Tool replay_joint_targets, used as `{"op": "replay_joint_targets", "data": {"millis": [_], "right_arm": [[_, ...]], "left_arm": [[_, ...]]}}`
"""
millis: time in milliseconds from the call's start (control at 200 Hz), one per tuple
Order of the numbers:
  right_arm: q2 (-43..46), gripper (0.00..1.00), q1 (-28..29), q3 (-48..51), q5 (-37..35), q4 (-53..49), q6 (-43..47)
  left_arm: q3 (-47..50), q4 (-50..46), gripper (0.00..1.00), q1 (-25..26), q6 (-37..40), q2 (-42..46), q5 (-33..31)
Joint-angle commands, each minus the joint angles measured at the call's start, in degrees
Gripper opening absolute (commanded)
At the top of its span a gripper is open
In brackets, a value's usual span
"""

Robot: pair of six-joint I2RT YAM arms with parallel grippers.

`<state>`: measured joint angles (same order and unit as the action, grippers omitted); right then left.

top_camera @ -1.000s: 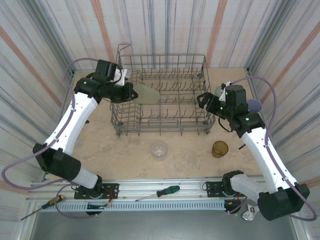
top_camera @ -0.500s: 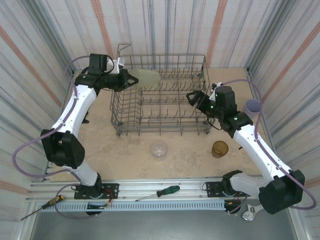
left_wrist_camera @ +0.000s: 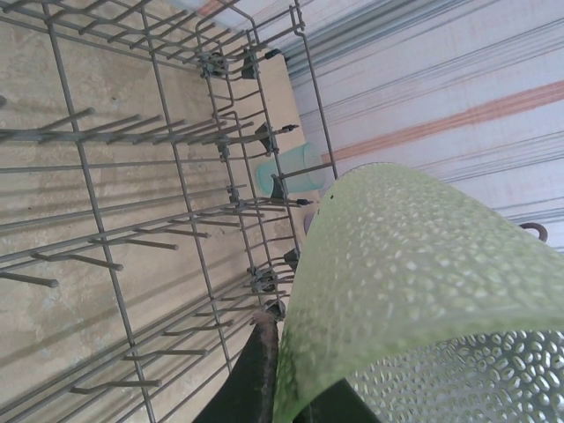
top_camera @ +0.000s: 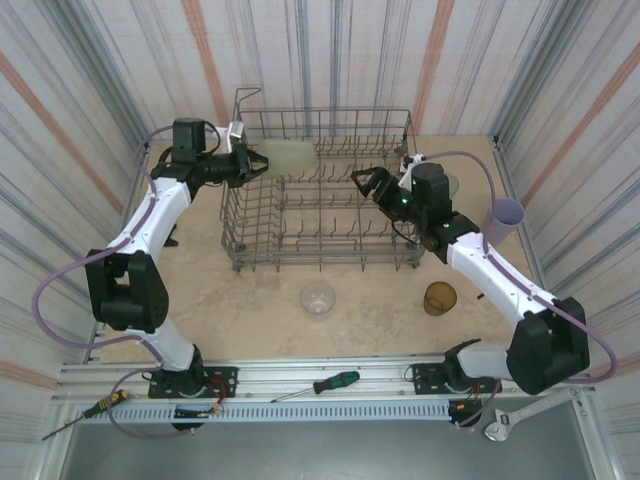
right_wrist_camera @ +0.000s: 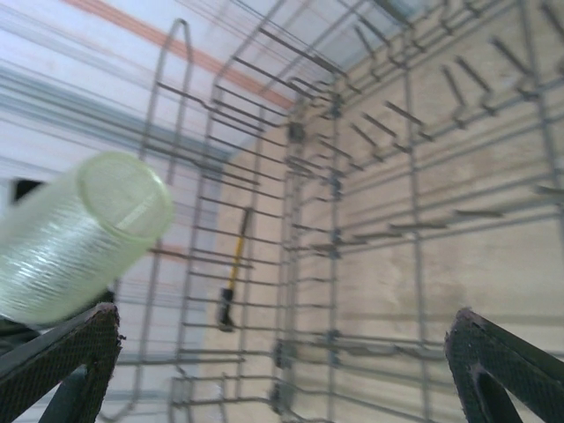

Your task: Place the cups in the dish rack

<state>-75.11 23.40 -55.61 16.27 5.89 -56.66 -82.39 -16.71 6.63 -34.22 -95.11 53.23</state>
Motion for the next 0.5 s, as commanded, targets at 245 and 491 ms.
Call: {"op": "replay_joint_targets", "data": {"millis": [245, 491], "right_arm": [[-11.03, 0.99, 3.92, -7.40, 5.22, 17.26, -9.15], [-15.98, 0.99, 5.22, -8.16, 5.38, 27.92, -16.64]], "left_arm": [[2.71, 5.76, 0.00, -0.13, -0.24, 3.48, 3.27], [3.66, 7.46, 0.00, -0.13, -1.10, 3.35, 3.51]]}}
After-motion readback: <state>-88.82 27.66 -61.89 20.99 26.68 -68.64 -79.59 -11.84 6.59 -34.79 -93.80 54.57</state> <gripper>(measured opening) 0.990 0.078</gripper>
